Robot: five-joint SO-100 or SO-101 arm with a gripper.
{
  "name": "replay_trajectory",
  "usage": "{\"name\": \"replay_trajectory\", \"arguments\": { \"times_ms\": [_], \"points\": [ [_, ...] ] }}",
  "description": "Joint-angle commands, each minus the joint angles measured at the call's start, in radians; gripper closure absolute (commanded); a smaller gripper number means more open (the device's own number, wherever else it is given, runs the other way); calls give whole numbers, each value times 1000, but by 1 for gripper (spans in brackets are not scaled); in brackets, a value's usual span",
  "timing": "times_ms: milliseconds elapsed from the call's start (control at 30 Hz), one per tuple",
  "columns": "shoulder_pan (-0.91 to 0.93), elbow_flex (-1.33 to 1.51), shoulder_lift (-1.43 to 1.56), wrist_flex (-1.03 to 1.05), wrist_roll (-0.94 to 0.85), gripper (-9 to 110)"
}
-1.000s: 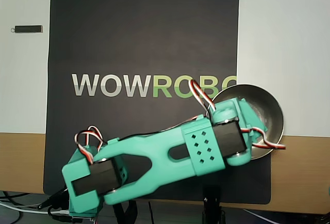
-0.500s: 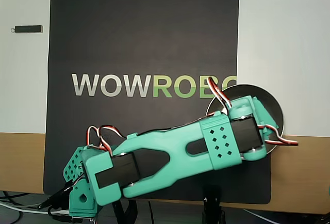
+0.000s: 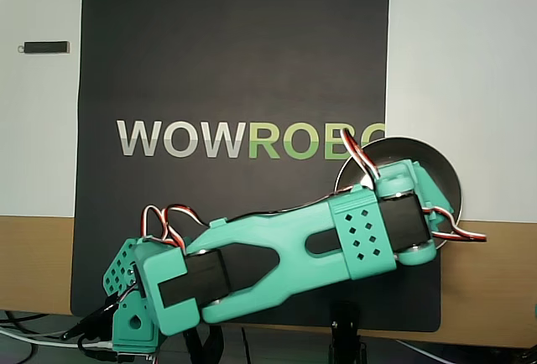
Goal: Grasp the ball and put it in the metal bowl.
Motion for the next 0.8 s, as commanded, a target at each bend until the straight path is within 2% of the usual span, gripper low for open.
{"name": "replay_trajectory", "arguments": {
  "times_ms": [0,133,300,367,767],
  "points": [
    [0,-44,8,-9,-3,76],
    [2,-44,8,-9,-3,73],
    [2,-44,8,-9,-3,41],
    [3,-41,8,-8,-3,33],
    [3,-38,6,3,-3,31]
  ]
}}
